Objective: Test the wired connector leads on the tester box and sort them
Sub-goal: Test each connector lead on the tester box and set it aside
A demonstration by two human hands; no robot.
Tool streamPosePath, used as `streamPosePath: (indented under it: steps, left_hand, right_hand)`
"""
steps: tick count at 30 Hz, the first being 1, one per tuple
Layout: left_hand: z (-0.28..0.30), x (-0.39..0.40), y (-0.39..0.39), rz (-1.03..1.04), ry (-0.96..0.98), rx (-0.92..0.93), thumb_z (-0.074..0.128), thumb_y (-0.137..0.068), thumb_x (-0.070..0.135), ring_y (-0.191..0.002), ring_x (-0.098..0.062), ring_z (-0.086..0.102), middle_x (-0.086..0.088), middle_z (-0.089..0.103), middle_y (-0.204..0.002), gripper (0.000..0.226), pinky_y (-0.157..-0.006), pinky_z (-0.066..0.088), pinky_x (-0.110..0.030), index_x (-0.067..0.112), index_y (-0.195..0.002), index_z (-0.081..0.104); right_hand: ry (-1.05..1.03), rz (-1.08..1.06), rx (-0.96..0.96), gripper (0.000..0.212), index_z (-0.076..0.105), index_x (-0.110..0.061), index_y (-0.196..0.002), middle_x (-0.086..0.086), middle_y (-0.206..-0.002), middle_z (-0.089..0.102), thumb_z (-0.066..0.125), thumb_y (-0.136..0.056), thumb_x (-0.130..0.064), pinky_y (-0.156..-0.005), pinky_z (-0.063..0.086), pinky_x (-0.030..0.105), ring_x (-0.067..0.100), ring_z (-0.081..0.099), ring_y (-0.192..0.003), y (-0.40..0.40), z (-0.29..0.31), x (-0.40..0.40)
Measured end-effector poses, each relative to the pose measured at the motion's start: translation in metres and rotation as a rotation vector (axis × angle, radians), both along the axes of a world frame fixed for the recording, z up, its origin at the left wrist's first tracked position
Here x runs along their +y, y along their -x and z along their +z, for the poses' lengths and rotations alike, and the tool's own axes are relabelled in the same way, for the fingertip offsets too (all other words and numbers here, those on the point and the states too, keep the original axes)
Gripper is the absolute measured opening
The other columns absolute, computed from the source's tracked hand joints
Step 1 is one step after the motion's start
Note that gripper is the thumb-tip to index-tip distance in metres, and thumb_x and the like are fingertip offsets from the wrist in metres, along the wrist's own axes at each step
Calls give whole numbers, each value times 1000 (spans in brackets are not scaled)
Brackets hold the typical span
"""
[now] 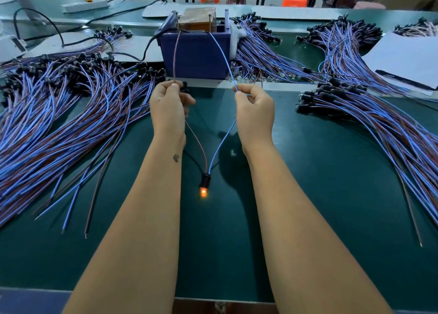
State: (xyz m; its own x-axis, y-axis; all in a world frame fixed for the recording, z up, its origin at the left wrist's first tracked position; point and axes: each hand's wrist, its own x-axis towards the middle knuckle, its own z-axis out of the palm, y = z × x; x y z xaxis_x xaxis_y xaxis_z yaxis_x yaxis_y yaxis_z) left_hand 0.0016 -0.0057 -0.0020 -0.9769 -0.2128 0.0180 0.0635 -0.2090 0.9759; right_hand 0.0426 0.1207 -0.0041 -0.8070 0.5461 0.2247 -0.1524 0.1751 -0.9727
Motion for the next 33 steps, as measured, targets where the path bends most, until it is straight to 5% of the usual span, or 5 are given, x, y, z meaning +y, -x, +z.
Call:
streamPosePath:
  steps: [11,14,21,25,33]
  left_hand:
    - [4,19,-13,-320,76,69,49,-97,15,-39,-1,37,16,46,-47,24,-39,30,-13,14,-86,70]
    - [2,16,-10,-255,98,85,54,-97,16,-41,-1,36,14,47,-48,18,-42,30,-15,15,-82,65]
    - [7,1,-2,-85,-296,50,48,-101,17,-48,-8,49,5,57,-54,22,-47,38,-20,16,-81,56]
    - [9,-1,-2,-167,-423,7,44,-103,29,-47,-10,49,4,55,-54,34,-47,39,-21,16,-74,54]
    - [-3,32,-17,-275,426,198,48,-101,17,-54,-10,48,2,54,-58,26,-59,42,-27,18,-81,64]
  right_hand:
    - [-140,229,-15,10,70,-14,-89,16,-79,68,62,-89,-8,-68,50,43,17,53,-66,0,-1,-12]
    - [-150,279,-49,13,70,-9,-82,1,-63,60,63,-91,-15,-62,44,33,11,49,-60,-2,1,-9]
    - [-309,532,-283,21,72,-17,-73,-16,-38,40,64,-91,-24,-44,28,11,2,37,-38,-9,8,-3]
    - [-393,225,-89,19,69,-8,-79,-11,-55,50,64,-92,-21,-58,34,25,6,42,-54,-7,6,-3]
    - [56,-150,206,20,69,-18,-78,0,-79,67,49,-78,-14,-68,44,25,12,58,-71,-10,13,9]
